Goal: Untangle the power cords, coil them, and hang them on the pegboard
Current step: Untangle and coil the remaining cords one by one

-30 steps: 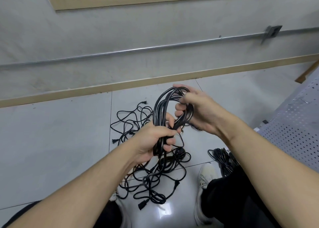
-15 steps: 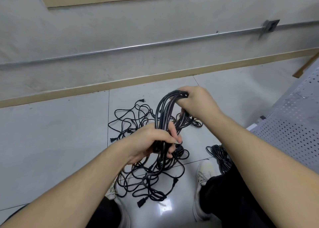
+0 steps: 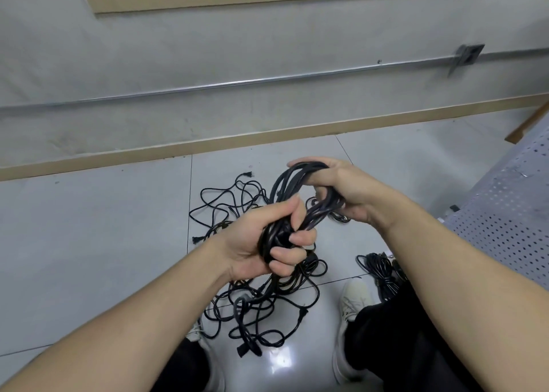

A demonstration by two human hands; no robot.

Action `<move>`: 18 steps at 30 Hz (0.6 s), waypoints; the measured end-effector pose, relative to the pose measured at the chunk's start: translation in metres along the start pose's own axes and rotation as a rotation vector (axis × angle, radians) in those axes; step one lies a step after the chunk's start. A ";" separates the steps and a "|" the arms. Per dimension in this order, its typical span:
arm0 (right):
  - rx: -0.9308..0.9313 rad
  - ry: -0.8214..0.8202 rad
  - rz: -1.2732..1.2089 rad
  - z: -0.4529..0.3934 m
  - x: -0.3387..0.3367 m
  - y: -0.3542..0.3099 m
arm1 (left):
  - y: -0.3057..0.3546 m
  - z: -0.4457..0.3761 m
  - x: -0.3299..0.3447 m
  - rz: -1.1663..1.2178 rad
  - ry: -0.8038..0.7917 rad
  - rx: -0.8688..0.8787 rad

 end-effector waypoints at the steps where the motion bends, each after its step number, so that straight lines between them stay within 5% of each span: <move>1: 0.012 0.001 -0.011 0.000 -0.001 0.003 | -0.002 -0.002 -0.001 -0.037 0.046 -0.005; 5: 0.012 -0.015 -0.037 0.008 0.004 0.002 | 0.001 -0.003 -0.012 -0.164 0.246 0.040; 10: 0.147 -0.252 -0.071 0.003 0.029 0.027 | 0.034 0.004 -0.027 -0.065 0.418 0.286; 15: 0.254 -0.528 0.343 0.007 0.073 0.062 | 0.052 0.014 -0.044 -0.002 0.575 0.480; 18: 0.269 -0.551 0.474 0.009 0.082 0.069 | 0.064 0.027 -0.060 -0.109 0.771 0.555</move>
Point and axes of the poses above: each hand's wrist, its own z-axis away from the middle knuckle, its own x-axis out of the palm, y = z × x, the point moved 6 cm from there along -z, towards the middle knuckle, and after that the axes turned 5 degrees about -y, right-handed, at the moved point
